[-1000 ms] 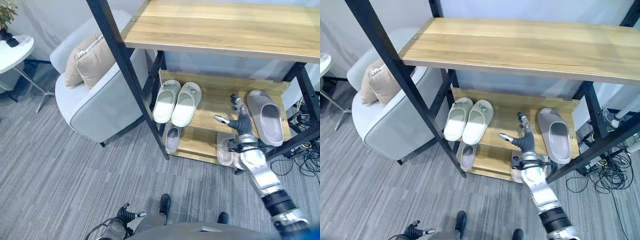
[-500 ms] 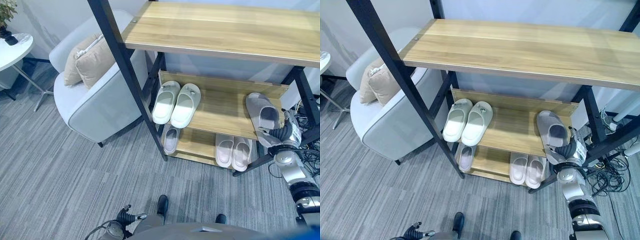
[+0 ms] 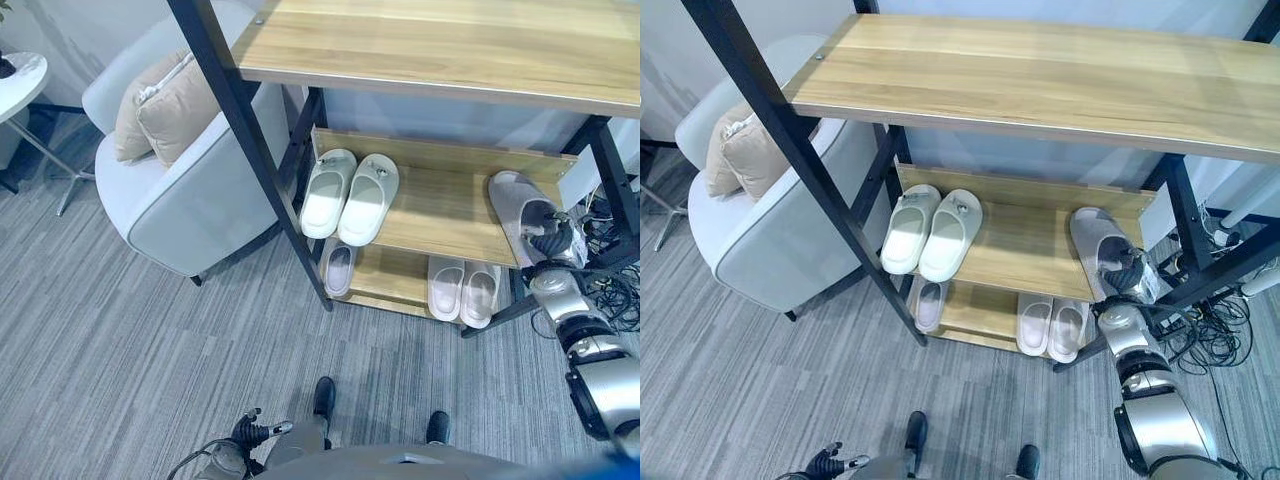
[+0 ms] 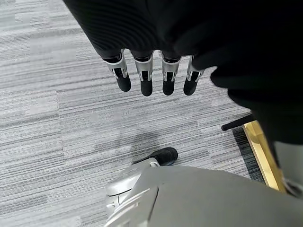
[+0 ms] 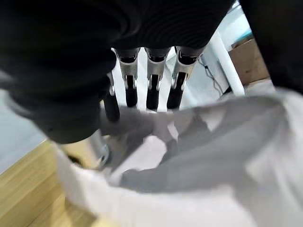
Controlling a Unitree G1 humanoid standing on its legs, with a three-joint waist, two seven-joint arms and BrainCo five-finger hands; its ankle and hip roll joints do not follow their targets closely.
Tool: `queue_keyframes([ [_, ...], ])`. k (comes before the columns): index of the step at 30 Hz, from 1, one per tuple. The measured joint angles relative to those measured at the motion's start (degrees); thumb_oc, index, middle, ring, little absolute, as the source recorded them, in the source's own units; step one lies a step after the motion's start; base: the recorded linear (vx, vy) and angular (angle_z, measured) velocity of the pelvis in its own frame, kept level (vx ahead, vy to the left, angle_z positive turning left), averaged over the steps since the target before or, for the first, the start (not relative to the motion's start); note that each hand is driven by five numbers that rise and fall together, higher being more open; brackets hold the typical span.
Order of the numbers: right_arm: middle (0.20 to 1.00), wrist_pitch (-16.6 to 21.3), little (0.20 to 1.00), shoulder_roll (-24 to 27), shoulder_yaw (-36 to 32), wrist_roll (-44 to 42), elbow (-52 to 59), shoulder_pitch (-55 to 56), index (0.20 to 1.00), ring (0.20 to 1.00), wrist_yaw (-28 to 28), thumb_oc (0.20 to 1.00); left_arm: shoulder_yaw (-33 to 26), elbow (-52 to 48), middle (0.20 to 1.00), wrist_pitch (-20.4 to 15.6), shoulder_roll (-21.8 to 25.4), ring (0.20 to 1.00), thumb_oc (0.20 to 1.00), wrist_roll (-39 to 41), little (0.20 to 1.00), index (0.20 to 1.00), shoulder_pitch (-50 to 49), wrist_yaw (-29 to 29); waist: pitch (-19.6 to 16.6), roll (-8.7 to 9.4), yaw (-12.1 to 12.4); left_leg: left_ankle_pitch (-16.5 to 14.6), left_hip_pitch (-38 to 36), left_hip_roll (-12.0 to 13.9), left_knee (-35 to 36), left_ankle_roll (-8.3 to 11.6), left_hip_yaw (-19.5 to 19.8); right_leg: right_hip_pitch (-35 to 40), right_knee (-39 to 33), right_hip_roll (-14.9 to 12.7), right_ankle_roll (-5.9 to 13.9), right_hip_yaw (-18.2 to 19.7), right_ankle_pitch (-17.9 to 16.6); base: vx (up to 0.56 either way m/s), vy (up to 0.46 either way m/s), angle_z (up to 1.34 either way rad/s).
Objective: Arrange the slippers neatly on the shoe rack.
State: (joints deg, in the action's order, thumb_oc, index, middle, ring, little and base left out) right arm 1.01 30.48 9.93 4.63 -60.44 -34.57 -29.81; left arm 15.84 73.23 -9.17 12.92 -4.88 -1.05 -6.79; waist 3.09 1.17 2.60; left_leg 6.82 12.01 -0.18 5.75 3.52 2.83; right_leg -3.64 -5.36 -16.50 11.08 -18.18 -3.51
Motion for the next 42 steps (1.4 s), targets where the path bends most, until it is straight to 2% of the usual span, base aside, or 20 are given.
queue_keyframes([
  [5, 0.200, -0.5, 0.200, -1.1, 2.1, 0.3, 1.3, 0.9, 0.200, 0.200, 0.4, 0.200, 0.0, 0.0, 1.000, 0.8, 0.0, 1.000, 1.000, 1.2, 1.000, 1.000, 0.0, -0.1, -0.2, 0.46, -0.2, 0.4, -1.0, 0.3, -0.2, -0.21, 0.1, 0.7, 0.0, 0.7, -0.51, 0.0, -0.1, 0.02, 0.000, 0.01],
  [10, 0.200, 0.0, 0.200, -4.3, 2.7, 1.3, 5.4, 3.2, 0.200, 0.200, 0.7, 0.200, 0.0, 0.0, 1.000, 1.1, 0.0, 1.000, 1.000, 1.2, 1.000, 1.000, -0.2, -0.7, -0.5, 0.36, -0.1, 0.2, -1.0, 0.7, -0.2, 0.34, 0.2, 0.8, 0.0, 1.0, -0.74, 0.0, -0.1, 0.00, 0.000, 0.00],
  [11, 0.620, 0.0, 0.620, -5.0, 2.9, 1.3, 6.3, 3.3, 0.620, 0.620, 0.8, 0.620, 0.0, 0.0, 1.000, 1.1, 0.0, 1.000, 1.000, 1.2, 1.000, 1.000, -0.2, -0.7, -0.7, 0.36, 0.0, 0.2, -1.0, 0.7, -0.2, 0.36, 0.2, 0.8, 0.0, 1.0, -0.76, 0.0, -0.1, 0.00, 0.000, 0.00],
  [12, 1.000, 0.0, 1.000, -5.4, 4.2, 1.3, 8.5, 3.8, 1.000, 1.000, 1.6, 1.000, 0.0, 0.0, 1.000, 1.1, 0.0, 1.000, 1.000, 1.2, 1.000, 1.000, -0.2, -0.7, -0.7, 0.36, 0.0, 0.2, -0.9, 0.9, -0.2, 0.36, 0.2, 0.7, 0.0, 1.0, -0.76, -0.1, -0.1, 0.00, 0.000, 0.00],
  [17, 1.000, 0.3, 1.000, -5.8, 4.7, 6.8, 15.2, 7.1, 1.000, 1.000, 1.7, 1.000, -0.1, -0.1, 1.000, 1.0, -0.3, 1.000, 1.000, 1.2, 1.000, 1.000, -0.1, -1.1, -0.9, 0.04, 0.5, 0.6, -0.2, 0.5, -0.2, -0.14, 0.7, 0.4, 0.0, 0.7, -0.68, -0.6, -0.2, 0.01, 0.009, 0.07],
  [18, 1.000, 0.3, 1.000, -5.8, 3.6, 12.1, 16.9, 9.0, 1.000, 1.000, -1.0, 1.000, 0.0, -0.8, 1.000, 1.0, -0.3, 1.000, 1.000, 1.0, 1.000, 1.000, -0.1, -1.3, -0.8, -0.06, 1.0, 0.7, 0.2, 0.2, -0.2, -0.23, 0.9, 0.1, 0.0, 0.4, -0.65, -1.0, -0.2, 0.01, -0.007, 0.07],
  [25, 1.000, 0.1, 1.000, -5.7, 0.6, 16.9, 18.2, 9.7, 1.000, 1.000, -8.4, 1.000, -0.1, -1.2, 1.000, -0.6, -0.6, 1.000, 1.000, 0.9, 1.000, 1.000, 0.5, -2.5, 3.0, 0.02, 1.6, 0.7, 0.4, 0.0, -0.2, -0.18, 1.6, 0.5, 0.0, 0.4, -0.40, -1.7, 0.0, 0.02, -0.005, 0.06],
  [27, 1.000, 0.0, 1.000, -5.8, 0.9, 17.0, 22.2, 10.1, 1.000, 1.000, -8.6, 1.000, -0.8, 0.9, 1.000, 0.1, -0.7, 1.000, 1.000, 0.9, 1.000, 1.000, 2.6, -2.5, 3.2, -0.06, 1.1, 0.7, 0.4, 0.0, -0.2, -0.19, 1.5, 0.4, 0.1, 0.3, -0.42, -1.7, 0.0, 0.05, 0.008, 0.00],
  [30, 1.000, 0.6, 1.000, -5.8, 0.6, 16.8, 21.0, 9.5, 1.000, 1.000, -8.7, 1.000, -0.7, 1.2, 1.000, -0.1, -1.0, 1.000, 1.000, 1.3, 1.000, 1.000, 2.5, -2.6, 3.3, 0.25, 1.4, 0.7, 0.0, -0.3, -0.2, -0.13, 1.7, 1.0, 0.1, 0.4, -0.44, -1.7, 0.2, 0.03, 0.006, 0.04],
  [35, 1.000, 0.8, 1.000, -5.9, -0.7, 14.1, 22.2, 9.9, 1.000, 1.000, -9.3, 1.000, -0.7, 1.2, 1.000, 0.0, -0.2, 1.000, 1.000, 1.4, 1.000, 1.000, 2.0, -2.5, 3.1, 1.73, 1.5, 0.7, 0.0, -0.4, -0.2, -0.14, 1.7, 1.1, 0.1, 0.3, -0.46, -1.7, 0.2, 0.01, 0.006, 0.00],
  [38, 1.000, 2.0, 1.000, -7.5, -4.4, 12.7, 25.2, 10.9, 1.000, 1.000, -11.0, 1.000, -0.8, 1.2, 1.000, 0.0, 0.0, 1.000, 1.000, 1.4, 1.000, 1.000, 2.0, -2.5, 3.1, 1.73, 1.3, 0.7, 0.0, -0.4, -0.2, -0.14, 1.7, 1.0, 0.1, 0.3, -0.46, -1.7, 0.2, 0.02, 0.000, 0.00],
  [42, 1.000, 2.5, 1.000, -7.3, -3.8, 10.5, 17.0, 10.6, 1.000, 1.000, -10.4, 1.000, -1.2, 1.2, 1.000, 0.3, 0.3, 1.000, 1.000, 1.4, 1.000, 1.000, 1.9, -2.4, 2.5, 2.30, 1.5, 0.7, 0.0, -0.4, -0.2, -0.14, 1.7, 1.1, 0.1, 0.3, -0.46, -1.7, 0.2, 0.02, 0.000, 0.00],
])
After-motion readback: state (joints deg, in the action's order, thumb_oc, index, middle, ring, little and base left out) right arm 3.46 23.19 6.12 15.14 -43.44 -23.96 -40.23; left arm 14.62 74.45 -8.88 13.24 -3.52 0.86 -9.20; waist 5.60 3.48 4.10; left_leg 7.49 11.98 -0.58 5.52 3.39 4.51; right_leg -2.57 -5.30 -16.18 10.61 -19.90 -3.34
